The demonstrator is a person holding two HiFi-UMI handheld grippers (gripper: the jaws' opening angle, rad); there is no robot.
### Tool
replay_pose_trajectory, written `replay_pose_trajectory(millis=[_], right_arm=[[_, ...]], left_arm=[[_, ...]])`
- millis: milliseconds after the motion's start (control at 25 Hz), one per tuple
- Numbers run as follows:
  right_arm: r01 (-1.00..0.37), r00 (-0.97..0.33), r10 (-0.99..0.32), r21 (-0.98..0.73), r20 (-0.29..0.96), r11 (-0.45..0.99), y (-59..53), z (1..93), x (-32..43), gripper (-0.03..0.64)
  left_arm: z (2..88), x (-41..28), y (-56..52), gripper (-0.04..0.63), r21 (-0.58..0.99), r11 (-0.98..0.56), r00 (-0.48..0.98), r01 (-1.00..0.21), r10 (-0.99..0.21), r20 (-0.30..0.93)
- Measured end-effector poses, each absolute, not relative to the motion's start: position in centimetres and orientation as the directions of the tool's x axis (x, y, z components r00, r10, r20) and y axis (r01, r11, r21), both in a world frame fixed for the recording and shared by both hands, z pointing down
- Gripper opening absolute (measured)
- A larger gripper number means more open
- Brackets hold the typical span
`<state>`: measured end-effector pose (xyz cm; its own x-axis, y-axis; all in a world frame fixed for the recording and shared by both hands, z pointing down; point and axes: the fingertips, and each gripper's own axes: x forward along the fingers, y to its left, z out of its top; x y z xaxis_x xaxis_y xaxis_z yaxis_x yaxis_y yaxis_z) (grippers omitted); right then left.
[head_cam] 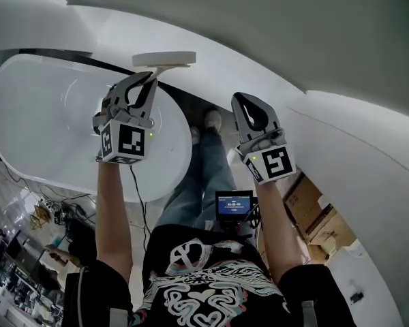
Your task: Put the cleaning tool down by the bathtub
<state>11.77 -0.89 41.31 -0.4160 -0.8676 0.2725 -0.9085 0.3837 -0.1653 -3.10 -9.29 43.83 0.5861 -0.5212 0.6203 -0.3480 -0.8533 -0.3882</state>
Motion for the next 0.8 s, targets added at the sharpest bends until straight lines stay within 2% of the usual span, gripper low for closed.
replay_pose_trajectory(millis=[480,800], right_arm=[[-0.951,-0.308,-0.859,-0.171,0.410,0.259,-1.7,52.7,12.9,0.028],[-0.910,-0.410,-0.784,-0.150,0.467,0.387,-1.4,52.8,13.8,0.028]], left_arm=[[55.5,-0.6,-9.3,0.037,-0.388,-0.905,0.568,-0.174,-0.414,0.711],[58.8,0.4,-10.0,0.037,-0.379,-0.918,0.596,-0.120,-0.372,0.711]])
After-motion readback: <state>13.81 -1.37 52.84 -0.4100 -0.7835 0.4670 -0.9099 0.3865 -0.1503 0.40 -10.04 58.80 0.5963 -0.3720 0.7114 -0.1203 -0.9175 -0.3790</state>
